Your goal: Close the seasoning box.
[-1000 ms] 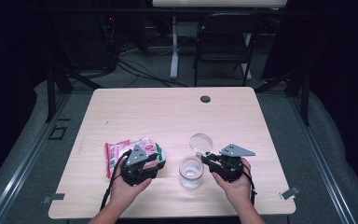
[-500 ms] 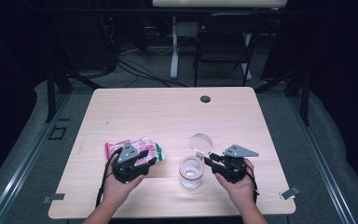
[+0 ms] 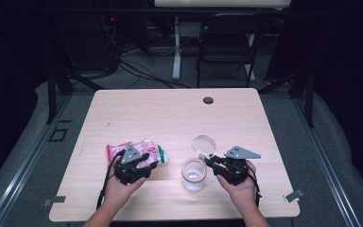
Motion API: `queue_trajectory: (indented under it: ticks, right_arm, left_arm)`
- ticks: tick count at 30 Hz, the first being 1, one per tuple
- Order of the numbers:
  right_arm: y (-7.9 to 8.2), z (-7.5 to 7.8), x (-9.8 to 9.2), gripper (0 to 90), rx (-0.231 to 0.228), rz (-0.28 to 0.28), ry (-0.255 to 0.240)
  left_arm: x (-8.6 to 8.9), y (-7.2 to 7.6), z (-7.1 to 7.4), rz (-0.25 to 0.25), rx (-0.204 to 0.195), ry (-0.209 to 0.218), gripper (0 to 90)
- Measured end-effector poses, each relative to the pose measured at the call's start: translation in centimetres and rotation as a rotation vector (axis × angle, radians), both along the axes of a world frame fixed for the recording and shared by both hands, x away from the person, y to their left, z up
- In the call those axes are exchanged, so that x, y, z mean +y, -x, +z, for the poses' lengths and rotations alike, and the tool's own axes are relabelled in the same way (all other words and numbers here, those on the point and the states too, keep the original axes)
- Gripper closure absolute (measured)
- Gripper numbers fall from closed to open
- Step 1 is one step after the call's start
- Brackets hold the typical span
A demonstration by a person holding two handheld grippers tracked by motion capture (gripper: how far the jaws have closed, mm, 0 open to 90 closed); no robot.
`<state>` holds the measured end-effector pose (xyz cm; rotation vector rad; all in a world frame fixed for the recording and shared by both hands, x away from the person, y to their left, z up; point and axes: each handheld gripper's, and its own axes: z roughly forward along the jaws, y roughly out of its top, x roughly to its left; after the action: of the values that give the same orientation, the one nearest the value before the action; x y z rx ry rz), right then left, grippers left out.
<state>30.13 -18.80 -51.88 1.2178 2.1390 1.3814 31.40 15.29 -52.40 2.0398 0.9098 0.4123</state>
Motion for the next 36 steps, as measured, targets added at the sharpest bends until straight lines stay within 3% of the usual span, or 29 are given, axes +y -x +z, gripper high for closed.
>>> queue_trajectory:
  ticks: [8,22,28,32,36]
  right_arm:
    - [-0.3,-0.1,0.3,75.4,0.001,0.019,-0.002]
    - [-0.8,-0.1,0.4,74.4,-0.006,0.021,-0.008]
    - [-0.6,-0.1,0.3,70.0,-0.01,0.023,0.001]
    - [-0.3,0.0,0.4,67.0,-0.023,0.023,-0.001]
    - [0.1,0.0,0.3,65.0,-0.032,0.024,-0.003]
  left_arm:
    - [-0.3,0.0,-0.5,-0.024,0.009,0.001,52.7]
    - [-1.0,0.2,-1.0,-0.033,-0.006,-0.065,52.8]
    - [-1.2,0.1,-1.4,-0.023,-0.019,-0.099,51.6]
    - [-1.5,0.1,-1.8,-0.011,-0.069,-0.16,48.2]
    - [-1.9,-0.1,-2.4,0.003,-0.093,-0.216,43.0]
